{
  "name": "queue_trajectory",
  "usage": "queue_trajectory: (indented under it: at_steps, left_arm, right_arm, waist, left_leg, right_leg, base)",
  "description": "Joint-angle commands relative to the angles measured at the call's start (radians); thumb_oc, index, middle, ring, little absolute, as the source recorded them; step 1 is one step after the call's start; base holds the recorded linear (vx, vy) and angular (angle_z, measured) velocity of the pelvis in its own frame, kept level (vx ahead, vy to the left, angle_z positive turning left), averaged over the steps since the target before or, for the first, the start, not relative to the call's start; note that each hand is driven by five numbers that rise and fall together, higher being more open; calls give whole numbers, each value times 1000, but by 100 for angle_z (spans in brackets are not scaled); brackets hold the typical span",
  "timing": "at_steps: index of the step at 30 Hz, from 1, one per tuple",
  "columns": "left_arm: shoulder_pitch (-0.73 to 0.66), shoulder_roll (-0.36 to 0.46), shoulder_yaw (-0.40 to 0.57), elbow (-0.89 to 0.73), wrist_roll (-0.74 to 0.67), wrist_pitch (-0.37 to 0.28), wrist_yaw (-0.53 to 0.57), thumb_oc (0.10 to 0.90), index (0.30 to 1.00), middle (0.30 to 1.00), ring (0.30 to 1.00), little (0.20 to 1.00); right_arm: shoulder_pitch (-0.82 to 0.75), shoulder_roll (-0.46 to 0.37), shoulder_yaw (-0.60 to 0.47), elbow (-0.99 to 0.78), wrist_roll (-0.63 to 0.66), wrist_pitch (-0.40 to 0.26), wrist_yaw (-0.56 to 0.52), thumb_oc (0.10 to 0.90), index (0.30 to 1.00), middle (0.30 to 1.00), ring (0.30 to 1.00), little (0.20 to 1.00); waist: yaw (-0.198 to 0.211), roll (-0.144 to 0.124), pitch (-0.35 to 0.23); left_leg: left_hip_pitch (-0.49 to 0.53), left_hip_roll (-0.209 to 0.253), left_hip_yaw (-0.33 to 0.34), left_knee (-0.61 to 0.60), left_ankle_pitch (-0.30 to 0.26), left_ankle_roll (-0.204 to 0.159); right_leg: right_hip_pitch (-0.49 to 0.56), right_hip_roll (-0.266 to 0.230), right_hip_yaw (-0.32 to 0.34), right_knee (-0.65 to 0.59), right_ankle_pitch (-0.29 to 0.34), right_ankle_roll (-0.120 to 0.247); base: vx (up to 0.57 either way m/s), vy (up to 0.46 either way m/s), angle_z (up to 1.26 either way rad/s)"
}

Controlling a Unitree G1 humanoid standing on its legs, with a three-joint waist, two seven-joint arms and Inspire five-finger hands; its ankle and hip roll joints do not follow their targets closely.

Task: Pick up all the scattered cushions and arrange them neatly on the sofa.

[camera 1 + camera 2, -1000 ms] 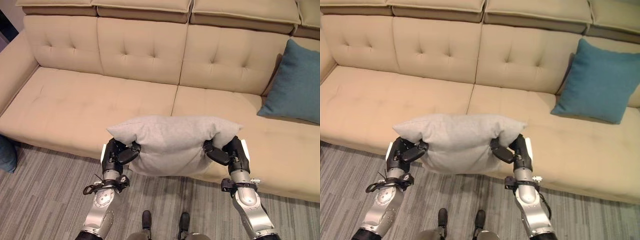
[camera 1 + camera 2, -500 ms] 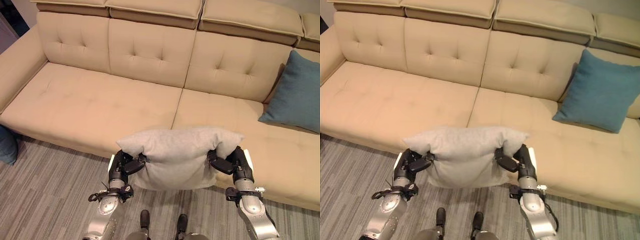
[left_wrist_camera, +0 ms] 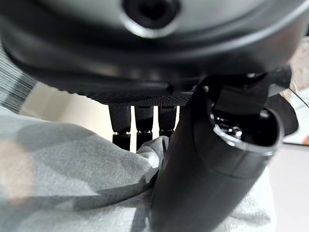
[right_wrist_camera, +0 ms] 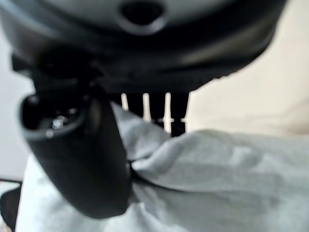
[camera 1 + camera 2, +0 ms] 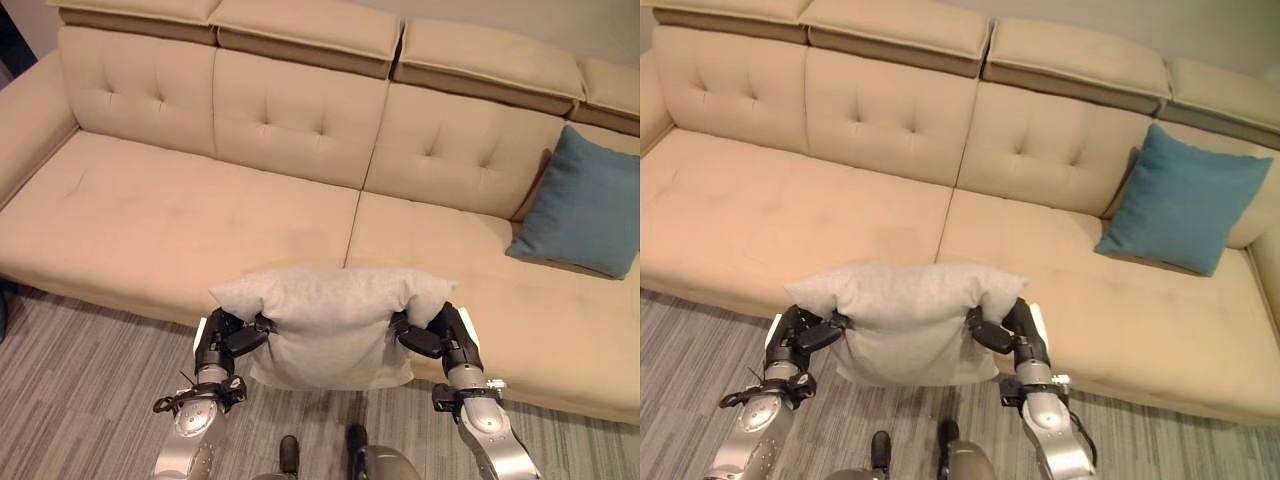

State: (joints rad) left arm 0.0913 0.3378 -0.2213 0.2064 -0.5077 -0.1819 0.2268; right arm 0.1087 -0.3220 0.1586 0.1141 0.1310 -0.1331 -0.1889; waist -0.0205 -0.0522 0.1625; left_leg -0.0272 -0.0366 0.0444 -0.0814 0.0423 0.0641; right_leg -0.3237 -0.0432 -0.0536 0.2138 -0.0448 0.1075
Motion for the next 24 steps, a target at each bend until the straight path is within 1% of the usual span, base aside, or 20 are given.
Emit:
queue_trajectory:
  at_steps: [1, 2, 3, 4, 5, 6, 7, 8, 9, 10, 11, 12, 13, 14, 15, 17, 19, 21, 23, 24]
  left_arm:
    - [-111, -7, -42, -117, 56, -127, -85, 400, 300, 300, 300, 300]
    - [-110, -9, -45, -119, 57, -127, -87, 400, 300, 300, 300, 300]
    - [-111, -15, -49, -120, 58, -127, -91, 400, 300, 300, 300, 300]
    - [-109, -21, -53, -119, 54, -127, -95, 400, 300, 300, 300, 300]
    - [-109, -21, -53, -119, 54, -127, -95, 400, 300, 300, 300, 300]
    - [-107, -24, -55, -119, 52, -127, -99, 400, 300, 300, 300, 300]
    - [-107, -24, -58, -117, 53, -128, -102, 400, 300, 300, 300, 300]
    - [-109, -25, -63, -117, 53, -127, -104, 400, 300, 300, 300, 300]
    - [-120, -27, -69, -117, 50, -127, -105, 400, 300, 300, 300, 300]
    - [-124, -29, -72, -116, 46, -125, -105, 400, 300, 300, 300, 300]
    - [-124, -29, -72, -116, 46, -125, -105, 400, 300, 300, 300, 300]
    - [-129, -31, -74, -112, 45, -122, -103, 400, 300, 300, 300, 300]
    - [-127, -31, -70, -110, 44, -120, -104, 400, 300, 300, 300, 300]
    - [-127, -31, -70, -110, 44, -120, -104, 400, 300, 300, 300, 300]
    - [-118, -31, -67, -110, 44, -114, -107, 400, 300, 300, 300, 300]
    - [-115, -28, -66, -110, 50, -110, -106, 400, 300, 300, 300, 300]
    - [-115, -26, -65, -112, 53, -107, -104, 400, 300, 300, 300, 300]
    - [-118, -23, -64, -115, 55, -104, -99, 400, 300, 300, 300, 300]
    - [-121, -20, -65, -116, 59, -103, -92, 400, 300, 300, 300, 300]
    - [-118, -22, -65, -115, 51, -107, -97, 400, 300, 300, 300, 300]
  right_arm:
    - [-115, 19, -20, -85, 14, -148, -2, 400, 300, 300, 300, 300]
    - [-116, 17, -20, -86, 13, -147, -1, 400, 300, 300, 300, 300]
    - [-108, 15, -28, -86, 12, -148, -1, 400, 300, 300, 300, 300]
    - [-95, 10, -36, -87, 17, -148, 0, 400, 300, 300, 300, 300]
    - [-95, 10, -36, -87, 17, -148, 0, 400, 300, 300, 300, 300]
    - [-83, 9, -42, -88, 19, -146, 1, 400, 300, 300, 300, 300]
    - [-71, 8, -47, -92, 22, -147, 4, 400, 300, 300, 300, 300]
    - [-66, 4, -51, -94, 23, -147, 3, 400, 300, 300, 300, 300]
    - [-63, -2, -56, -95, 25, -147, 0, 400, 300, 300, 300, 300]
    - [-64, -9, -60, -94, 26, -145, -2, 400, 300, 300, 300, 300]
    - [-64, -9, -60, -94, 26, -145, -2, 400, 300, 300, 300, 300]
    - [-67, -18, -60, -90, 36, -146, -5, 400, 300, 300, 300, 300]
    - [-65, -19, -62, -87, 40, -143, -4, 400, 300, 300, 300, 300]
    - [-65, -19, -62, -87, 40, -143, -4, 400, 300, 300, 300, 300]
    - [-61, -23, -68, -81, 40, -140, -2, 400, 300, 300, 300, 300]
    - [-56, -26, -71, -73, 42, -139, -1, 400, 300, 300, 300, 300]
    - [-57, -28, -73, -65, 45, -136, -4, 400, 300, 300, 300, 300]
    - [-63, -27, -71, -54, 49, -133, -9, 400, 300, 300, 300, 300]
    - [-70, -25, -68, -46, 50, -131, -16, 400, 300, 300, 300, 300]
    - [-72, -24, -65, -49, 47, -129, -13, 400, 300, 300, 300, 300]
  waist:
    - [-7, -18, -71]
    - [-6, -21, -72]
    - [-9, -26, -84]
    - [-12, -28, -95]
    - [-13, -27, -95]
    - [-18, -29, -101]
    - [-22, -30, -103]
    - [-26, -31, -97]
    - [-30, -38, -86]
    - [-31, -42, -78]
    - [-31, -42, -78]
    - [-26, -47, -68]
    - [-24, -48, -69]
    - [-24, -48, -70]
    - [-21, -52, -76]
    - [-20, -51, -80]
    - [-14, -47, -80]
    - [-5, -45, -75]
    - [4, -46, -66]
    - [6, -38, -69]
  left_leg:
    - [20, -38, -75, 72, -149, -30]
    - [23, -41, -76, 79, -159, -31]
    - [33, -42, -81, 101, -180, -43]
    - [35, -34, -76, 129, -198, -63]
    - [34, -34, -77, 132, -199, -63]
    - [36, -24, -74, 149, -210, -72]
    - [33, -16, -69, 174, -209, -83]
    - [14, -8, -61, 230, -200, -97]
    - [-37, 2, -53, 328, -180, -116]
    - [-83, 8, -48, 404, -168, -124]
    - [-85, 8, -48, 406, -169, -124]
    - [-134, 14, -37, 475, -158, -122]
    - [-153, 16, -33, 468, -171, -114]
    - [-154, 16, -33, 469, -172, -114]
    - [-160, 20, -41, 397, -199, -101]
    - [-171, 20, -53, 325, -169, -104]
    - [-186, 24, -70, 258, -119, -116]
    - [-226, 30, -91, 223, -69, -128]
    - [-271, 26, -99, 224, -51, -131]
    - [-249, 38, -93, 182, -43, -127]
  right_leg:
    - [105, 8, -45, -97, 56, 43]
    - [119, 6, -52, -109, 58, 40]
    - [153, 13, -46, -131, 49, 25]
    - [179, 10, -58, -150, 47, 20]
    - [180, 10, -59, -151, 47, 20]
    - [197, 13, -65, -161, 41, 14]
    - [213, 14, -67, -167, 36, 9]
    - [227, 14, -76, -175, 34, 4]
    - [237, 9, -78, -178, 33, -4]
    - [245, 7, -74, -182, 31, -12]
    - [244, 7, -75, -182, 31, -12]
    - [257, 6, -71, -186, 23, -25]
    - [261, 3, -68, -188, 17, -26]
    - [260, 3, -67, -187, 17, -26]
    - [266, 0, -57, -192, 10, -22]
    - [276, 3, -47, -196, 3, -19]
    - [290, 11, -32, -202, -8, -19]
    - [308, 20, -16, -210, -21, -21]
    - [322, 26, -3, -211, -34, -25]
    - [329, 33, 5, -210, -43, -26]
  base:
    - [106, -59, 43]
    - [174, -99, 43]
    - [258, -144, 31]
    - [215, -120, 26]
    - [172, -117, 21]
    - [124, -99, 32]
    - [148, -144, 25]
    - [77, -139, 25]
    - [13, -111, 22]
    - [-11, -66, 36]
    - [0, -61, 41]
    - [37, -49, 26]
    - [39, -48, 2]
    - [113, -5, -20]
    - [136, 13, -14]
    - [158, 35, -13]
    - [132, 58, -30]
    - [142, 71, -33]
    - [137, 81, -22]
    - [179, 121, -25]
